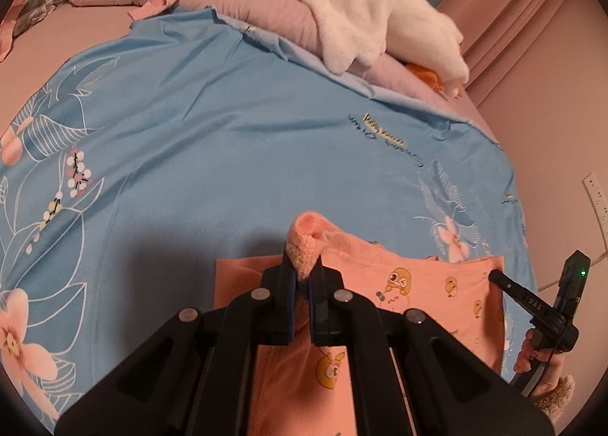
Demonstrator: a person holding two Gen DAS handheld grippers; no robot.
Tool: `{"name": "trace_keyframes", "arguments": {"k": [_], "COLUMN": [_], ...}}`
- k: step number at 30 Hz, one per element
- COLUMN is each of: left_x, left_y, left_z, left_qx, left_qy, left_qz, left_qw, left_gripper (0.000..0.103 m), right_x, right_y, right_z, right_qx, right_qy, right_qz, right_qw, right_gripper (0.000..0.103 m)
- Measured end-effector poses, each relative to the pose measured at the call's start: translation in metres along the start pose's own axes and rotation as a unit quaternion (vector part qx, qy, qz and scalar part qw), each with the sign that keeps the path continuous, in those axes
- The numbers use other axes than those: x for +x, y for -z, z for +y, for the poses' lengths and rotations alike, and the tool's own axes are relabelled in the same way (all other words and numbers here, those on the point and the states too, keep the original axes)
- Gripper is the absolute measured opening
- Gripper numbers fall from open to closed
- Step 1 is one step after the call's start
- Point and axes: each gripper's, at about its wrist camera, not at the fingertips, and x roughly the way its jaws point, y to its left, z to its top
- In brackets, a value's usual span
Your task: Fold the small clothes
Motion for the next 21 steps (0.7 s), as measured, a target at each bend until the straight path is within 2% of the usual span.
{"name": "trace_keyframes", "arguments": {"k": [4,13,21], "left_x": [0.016,0.031,0.035], "left_y": [0.002,0.006,0.008], "left_z": [0.009,0.017,0.023], "left_qx": [-0.002,0.006,0.000], "left_qy": [-0.019,-0.050,-0.055], "left_qz": [0.020,0.039,0.047], "left_qw": [0.9996,0.9980,0.9974], "left_gripper": [0.004,0.006,0.009], "right_x": [0.010,0.027,0.032], "right_y": [0.001,0.008,0.009], "right_z": [-0.006,-0.018,-0.020], "right_qx": [0.004,0.020,0.019], "right_qy": [0.015,0.019,0.020], "right_qz": [0.013,0.046,0.049], "right_qw": [1.000,0.999,0.998], "right_gripper": [0.005,0.005,0.005]}}
